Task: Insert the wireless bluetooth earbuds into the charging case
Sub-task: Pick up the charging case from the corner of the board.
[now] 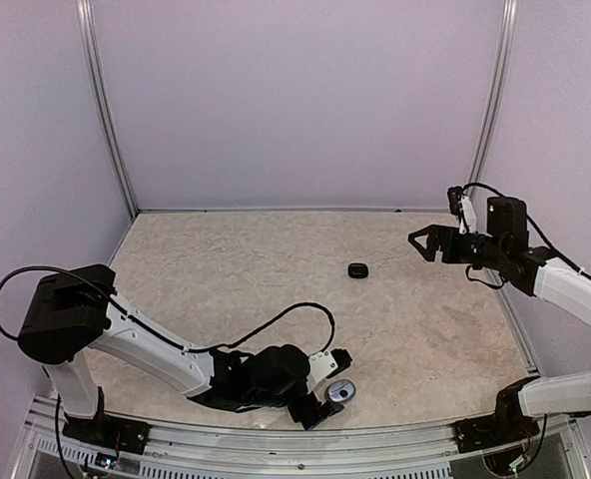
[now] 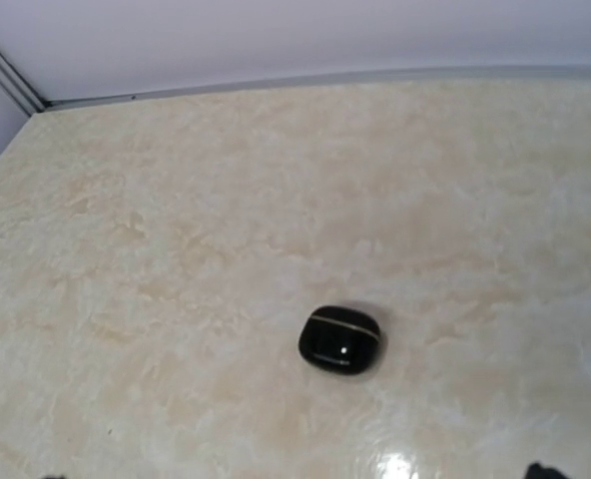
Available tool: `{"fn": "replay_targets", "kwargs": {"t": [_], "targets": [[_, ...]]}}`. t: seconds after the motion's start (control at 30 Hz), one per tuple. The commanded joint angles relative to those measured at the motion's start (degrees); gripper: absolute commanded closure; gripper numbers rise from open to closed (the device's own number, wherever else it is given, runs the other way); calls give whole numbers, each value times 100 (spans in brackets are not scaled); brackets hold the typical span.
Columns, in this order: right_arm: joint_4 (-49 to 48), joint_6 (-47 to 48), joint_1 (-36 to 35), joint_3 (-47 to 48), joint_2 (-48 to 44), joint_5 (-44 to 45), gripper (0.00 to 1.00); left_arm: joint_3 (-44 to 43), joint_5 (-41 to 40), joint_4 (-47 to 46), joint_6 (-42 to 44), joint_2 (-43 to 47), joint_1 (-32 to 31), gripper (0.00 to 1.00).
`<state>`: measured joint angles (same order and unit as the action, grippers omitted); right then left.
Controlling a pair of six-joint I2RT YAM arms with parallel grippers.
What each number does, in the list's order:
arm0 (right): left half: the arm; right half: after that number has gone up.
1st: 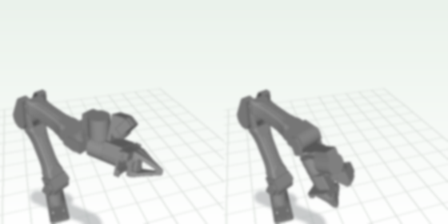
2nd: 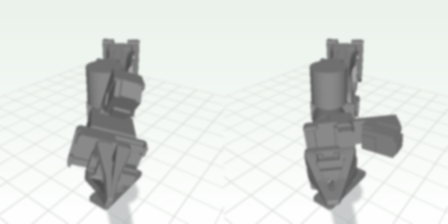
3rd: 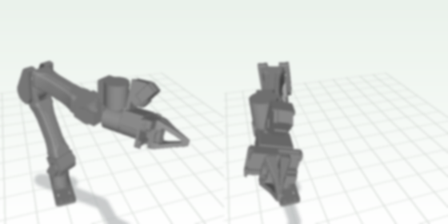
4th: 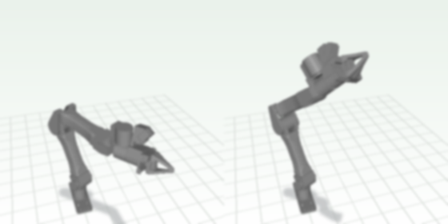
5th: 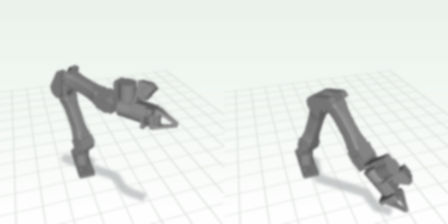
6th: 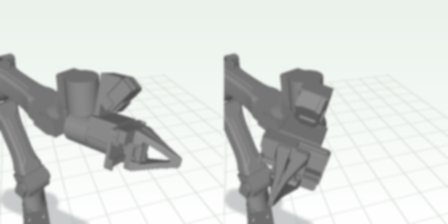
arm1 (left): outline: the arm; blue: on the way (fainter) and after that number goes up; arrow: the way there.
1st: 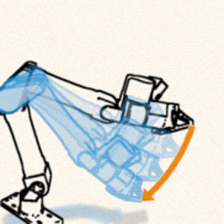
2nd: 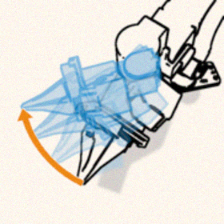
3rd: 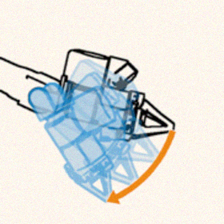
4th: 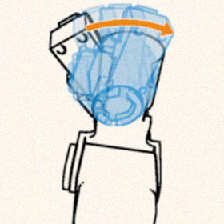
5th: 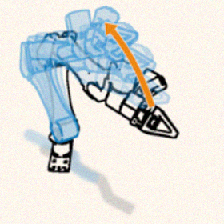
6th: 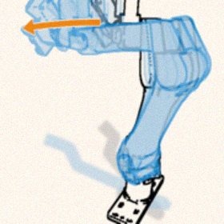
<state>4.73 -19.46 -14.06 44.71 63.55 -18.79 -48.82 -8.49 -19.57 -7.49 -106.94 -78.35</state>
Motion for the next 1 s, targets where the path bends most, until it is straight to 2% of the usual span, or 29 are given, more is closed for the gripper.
{"fn": "replay_targets", "kwargs": {"t": [0.0, 0.2, 0.43, 0.6, 0.67, 0.83, 0.97], "targets": [[-97, -349, 40, -176, -8, -73, 1, -240, -91, -314, 42, -261, -24, 10], [-456, 39, 40, -336, -293, -547, 0, -224, -151, -440, 81, -476, 0, 15], [378, 300, 36, 25, 135, -912, 0, -53, -23, -839, 221, -534, 138, 25], [441, 361, 37, 38, 343, -1514, 1, -143, 127, -874, 364, -661, 174, 28], [485, 324, 41, 59, 415, -1522, 1, -179, 182, -841, 349, -702, 223, 30], [802, 0, 37, 246, 703, -910, 1, -52, 269, -937, 300, -630, 310, 32], [462, 75, 40, 40, 401, -1008, 1, -58, 318, -936, 362, -630, 329, 35]]}}
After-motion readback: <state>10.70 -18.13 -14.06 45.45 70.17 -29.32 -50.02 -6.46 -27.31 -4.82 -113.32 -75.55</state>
